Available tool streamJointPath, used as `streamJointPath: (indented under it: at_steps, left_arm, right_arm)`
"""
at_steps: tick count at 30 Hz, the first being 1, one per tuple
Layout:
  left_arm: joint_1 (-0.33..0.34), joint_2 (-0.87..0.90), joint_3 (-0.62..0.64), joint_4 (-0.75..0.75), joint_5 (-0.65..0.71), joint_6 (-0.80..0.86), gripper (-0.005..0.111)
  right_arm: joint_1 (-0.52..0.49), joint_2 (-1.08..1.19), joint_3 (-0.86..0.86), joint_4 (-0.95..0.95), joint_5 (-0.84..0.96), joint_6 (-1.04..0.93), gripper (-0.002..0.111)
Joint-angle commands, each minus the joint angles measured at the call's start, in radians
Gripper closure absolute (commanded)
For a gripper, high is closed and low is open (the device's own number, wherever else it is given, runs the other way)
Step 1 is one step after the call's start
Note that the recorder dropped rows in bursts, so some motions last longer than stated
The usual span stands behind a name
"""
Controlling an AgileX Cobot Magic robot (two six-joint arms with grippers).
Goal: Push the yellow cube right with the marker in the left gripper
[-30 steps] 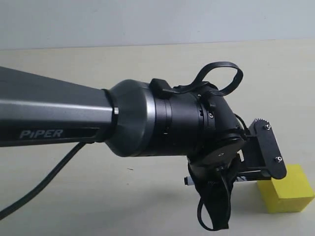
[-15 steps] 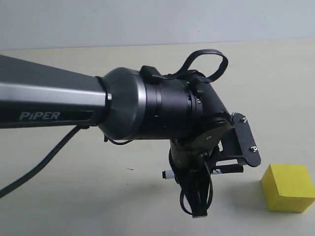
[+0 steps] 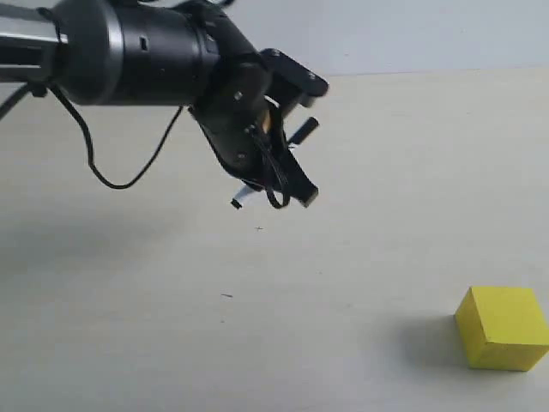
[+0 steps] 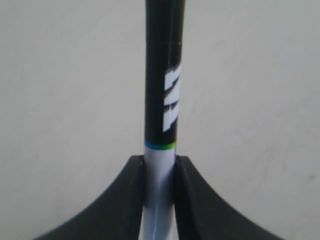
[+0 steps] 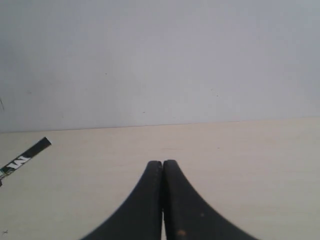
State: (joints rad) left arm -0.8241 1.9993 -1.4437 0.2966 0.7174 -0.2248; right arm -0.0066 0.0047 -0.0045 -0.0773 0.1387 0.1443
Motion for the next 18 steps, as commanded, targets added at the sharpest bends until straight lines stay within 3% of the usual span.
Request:
streamJointPath:
  at_steps: [1, 7, 11, 13, 16, 18]
  left_arm:
    - [0.088, -0.007, -0.004, -0.134, 0.004, -0.029, 0.107]
    - [0.097, -0.007, -0.004, -0.125, 0.053, -0.011, 0.107]
    - [0.044, -0.007, -0.004, -0.127, 0.074, 0.047, 0.107]
    - [-0.007, -0.007, -0.004, -0.127, 0.119, 0.219, 0.107]
    - [-0.098, -0.005, 0.004, -0.127, 0.201, 0.607, 0.107]
    - [-0.153, -0.001, 0.004, -0.132, 0.202, 0.746, 0.107]
  right_arm:
    - [0.001, -0.005, 0.004, -0.002, -0.005, -0.003, 0.108]
    - [0.001, -0.005, 0.004, -0.002, -0.005, -0.003, 0.108]
    - [0.001, -0.005, 0.004, -0.002, -0.005, -0.003, 0.108]
    - [0.001, -0.005, 0.004, -0.002, -0.005, -0.003, 0.108]
    - [0.001, -0.005, 0.004, -0.002, -0.005, -0.003, 0.108]
    - [0.001, -0.005, 0.004, -0.002, -0.005, -0.003, 0.108]
